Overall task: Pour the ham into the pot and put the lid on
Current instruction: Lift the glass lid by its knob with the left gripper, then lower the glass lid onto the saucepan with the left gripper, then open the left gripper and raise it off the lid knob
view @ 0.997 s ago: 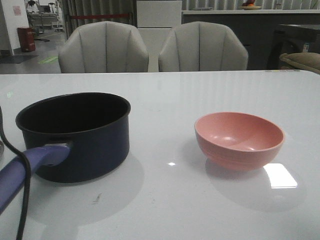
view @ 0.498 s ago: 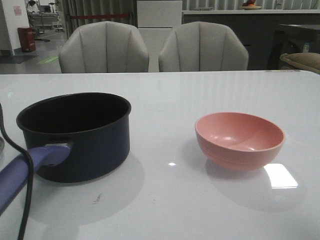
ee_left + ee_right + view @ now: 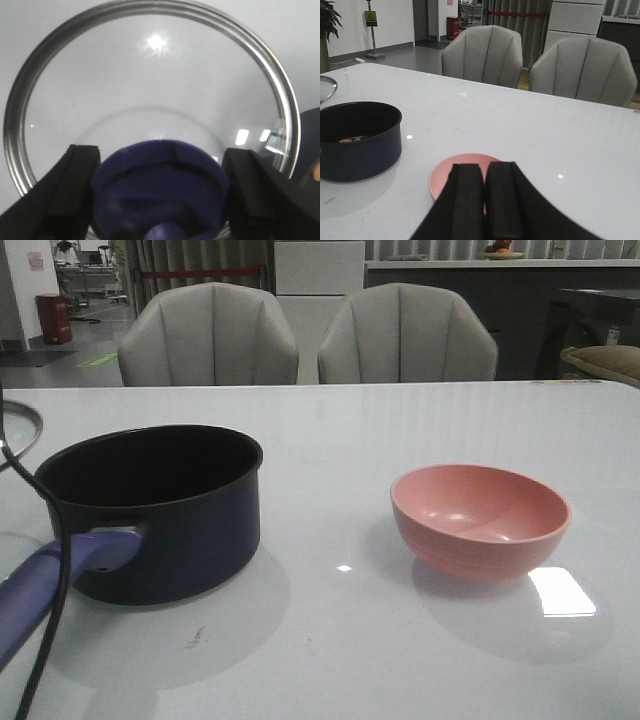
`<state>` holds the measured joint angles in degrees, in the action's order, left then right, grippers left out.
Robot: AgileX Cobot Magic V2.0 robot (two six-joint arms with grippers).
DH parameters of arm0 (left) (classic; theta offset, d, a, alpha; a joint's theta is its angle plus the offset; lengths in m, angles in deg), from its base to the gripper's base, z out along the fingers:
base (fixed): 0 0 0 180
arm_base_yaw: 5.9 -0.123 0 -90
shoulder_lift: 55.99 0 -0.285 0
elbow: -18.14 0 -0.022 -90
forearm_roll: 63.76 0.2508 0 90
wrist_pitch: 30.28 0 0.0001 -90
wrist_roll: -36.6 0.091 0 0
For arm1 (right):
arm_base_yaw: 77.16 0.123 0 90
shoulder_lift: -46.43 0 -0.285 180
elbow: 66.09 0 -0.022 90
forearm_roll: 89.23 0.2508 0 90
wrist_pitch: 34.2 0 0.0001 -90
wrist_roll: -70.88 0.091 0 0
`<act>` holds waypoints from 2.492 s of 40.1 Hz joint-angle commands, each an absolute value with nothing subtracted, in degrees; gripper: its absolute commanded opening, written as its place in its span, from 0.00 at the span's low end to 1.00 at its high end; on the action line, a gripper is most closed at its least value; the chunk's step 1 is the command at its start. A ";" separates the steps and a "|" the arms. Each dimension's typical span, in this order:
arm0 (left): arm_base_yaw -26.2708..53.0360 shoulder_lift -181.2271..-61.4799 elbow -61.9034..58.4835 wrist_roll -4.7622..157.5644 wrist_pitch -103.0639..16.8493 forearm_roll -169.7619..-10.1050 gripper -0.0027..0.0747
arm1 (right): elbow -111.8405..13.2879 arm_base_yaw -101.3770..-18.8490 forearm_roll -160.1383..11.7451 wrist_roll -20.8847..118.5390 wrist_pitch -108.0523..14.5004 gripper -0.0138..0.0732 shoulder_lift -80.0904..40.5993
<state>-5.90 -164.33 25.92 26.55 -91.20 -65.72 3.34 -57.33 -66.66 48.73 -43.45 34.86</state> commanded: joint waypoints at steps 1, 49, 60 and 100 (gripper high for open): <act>-2.25 -159.47 31.28 28.20 -91.30 -66.60 0.32 | 1.79 -57.40 -66.43 48.76 -38.69 0.34 34.32; 18.53 -166.62 36.66 31.57 -95.99 -67.14 0.33 | 1.79 -57.40 -66.43 48.76 -38.69 0.34 34.32; 18.80 -167.78 36.66 31.57 -96.51 -67.14 0.33 | 1.79 -57.40 -66.43 48.76 -38.69 0.34 34.32; 18.80 -167.16 45.07 31.57 -97.40 -67.02 0.76 | 1.79 -57.40 -66.43 48.76 -38.69 0.34 34.32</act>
<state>18.43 -172.08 42.45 31.65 -98.29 -66.64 3.34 -57.33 -66.66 48.73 -43.45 34.86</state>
